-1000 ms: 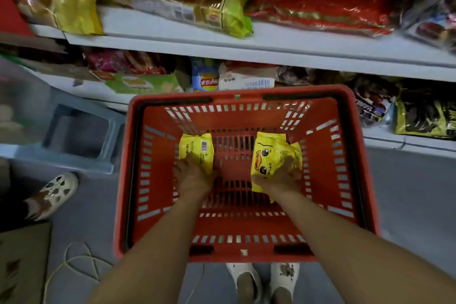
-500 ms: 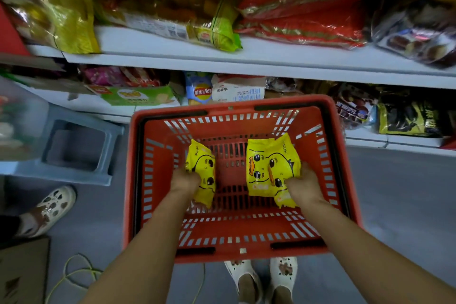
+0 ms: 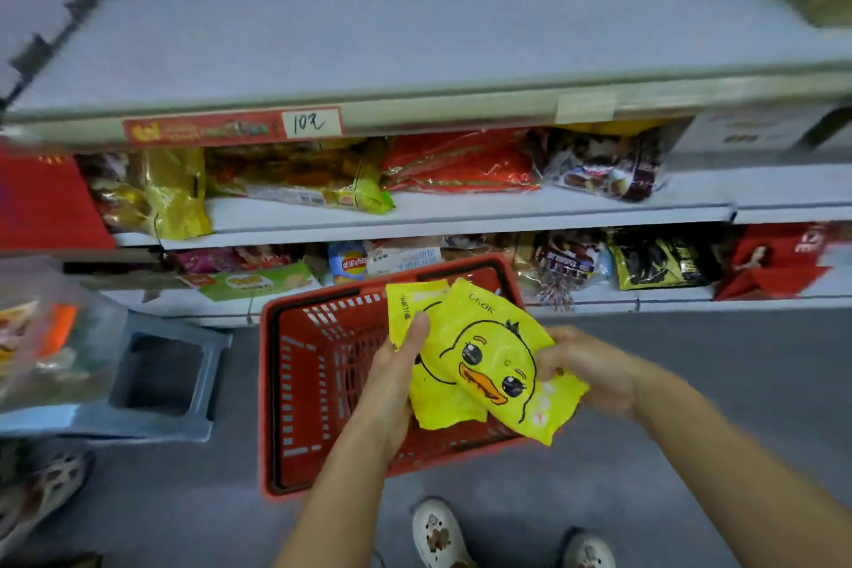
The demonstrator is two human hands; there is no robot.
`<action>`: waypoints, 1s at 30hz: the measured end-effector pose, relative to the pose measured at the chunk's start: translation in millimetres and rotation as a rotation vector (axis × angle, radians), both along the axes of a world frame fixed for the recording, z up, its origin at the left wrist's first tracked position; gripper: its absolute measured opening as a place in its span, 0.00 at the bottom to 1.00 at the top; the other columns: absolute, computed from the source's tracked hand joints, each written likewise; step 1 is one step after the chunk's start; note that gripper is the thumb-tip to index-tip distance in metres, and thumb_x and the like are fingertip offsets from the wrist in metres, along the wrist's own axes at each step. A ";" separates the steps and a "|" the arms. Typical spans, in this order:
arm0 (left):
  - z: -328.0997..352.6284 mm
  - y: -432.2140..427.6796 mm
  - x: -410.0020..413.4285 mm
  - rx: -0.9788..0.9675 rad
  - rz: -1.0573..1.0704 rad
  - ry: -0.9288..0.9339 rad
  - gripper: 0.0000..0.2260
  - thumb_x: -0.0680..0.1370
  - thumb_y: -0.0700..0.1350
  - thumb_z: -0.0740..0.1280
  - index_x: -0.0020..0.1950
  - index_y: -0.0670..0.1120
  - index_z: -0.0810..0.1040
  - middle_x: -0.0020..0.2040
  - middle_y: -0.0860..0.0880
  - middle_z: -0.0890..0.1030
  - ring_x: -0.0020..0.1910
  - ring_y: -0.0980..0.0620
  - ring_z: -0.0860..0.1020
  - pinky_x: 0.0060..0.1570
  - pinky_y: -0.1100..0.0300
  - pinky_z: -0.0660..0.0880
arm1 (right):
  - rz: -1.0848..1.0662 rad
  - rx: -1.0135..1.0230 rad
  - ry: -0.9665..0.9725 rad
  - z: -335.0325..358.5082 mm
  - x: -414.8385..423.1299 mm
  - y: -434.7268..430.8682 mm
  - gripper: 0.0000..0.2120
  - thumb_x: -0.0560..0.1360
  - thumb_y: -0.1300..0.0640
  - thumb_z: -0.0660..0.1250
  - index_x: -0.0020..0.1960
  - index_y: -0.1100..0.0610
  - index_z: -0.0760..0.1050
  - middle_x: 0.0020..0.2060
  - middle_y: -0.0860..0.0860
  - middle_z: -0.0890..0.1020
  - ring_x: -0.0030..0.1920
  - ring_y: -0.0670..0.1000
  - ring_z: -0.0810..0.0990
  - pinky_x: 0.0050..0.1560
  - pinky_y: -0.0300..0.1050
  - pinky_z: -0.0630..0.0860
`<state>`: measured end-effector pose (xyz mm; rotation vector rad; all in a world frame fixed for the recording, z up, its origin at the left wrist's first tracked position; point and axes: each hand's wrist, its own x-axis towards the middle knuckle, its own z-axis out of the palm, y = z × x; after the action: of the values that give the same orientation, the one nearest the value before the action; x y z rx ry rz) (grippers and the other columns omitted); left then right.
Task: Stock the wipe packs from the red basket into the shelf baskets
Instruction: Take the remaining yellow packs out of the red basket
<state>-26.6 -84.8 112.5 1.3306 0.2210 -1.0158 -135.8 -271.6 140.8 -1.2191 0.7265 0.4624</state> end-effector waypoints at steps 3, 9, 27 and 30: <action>35.7 -29.7 -21.3 0.075 0.007 -0.122 0.27 0.62 0.56 0.75 0.57 0.44 0.81 0.48 0.43 0.86 0.48 0.42 0.84 0.52 0.41 0.79 | 0.085 -0.048 -0.007 30.3 -16.5 -26.3 0.16 0.56 0.66 0.62 0.42 0.61 0.79 0.35 0.57 0.82 0.33 0.53 0.80 0.30 0.38 0.74; 71.3 -102.6 -74.7 0.038 0.225 -0.224 0.15 0.73 0.48 0.74 0.57 0.44 0.81 0.48 0.43 0.86 0.47 0.41 0.84 0.48 0.36 0.79 | -0.461 0.048 -0.165 48.7 -78.2 -87.7 0.16 0.73 0.58 0.69 0.57 0.65 0.78 0.51 0.61 0.83 0.50 0.59 0.82 0.51 0.53 0.80; 166.8 -378.5 -246.8 -0.120 0.295 -0.427 0.12 0.77 0.49 0.71 0.58 0.46 0.80 0.48 0.47 0.86 0.47 0.47 0.84 0.50 0.43 0.81 | -0.848 -0.299 -0.338 134.7 -238.5 -316.6 0.18 0.77 0.42 0.62 0.46 0.57 0.78 0.38 0.54 0.82 0.35 0.53 0.79 0.33 0.43 0.77; 176.2 -413.5 -246.2 -0.139 0.272 -0.433 0.12 0.77 0.48 0.70 0.58 0.45 0.79 0.47 0.46 0.86 0.44 0.47 0.85 0.44 0.48 0.83 | -0.714 -0.112 -0.375 141.8 -249.2 -345.2 0.15 0.74 0.47 0.68 0.55 0.56 0.78 0.47 0.54 0.85 0.42 0.55 0.84 0.33 0.47 0.81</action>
<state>-272.8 -498.3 288.7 1.3176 0.0014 -0.4900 -385.0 -616.8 282.6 -1.0232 0.8074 -0.3913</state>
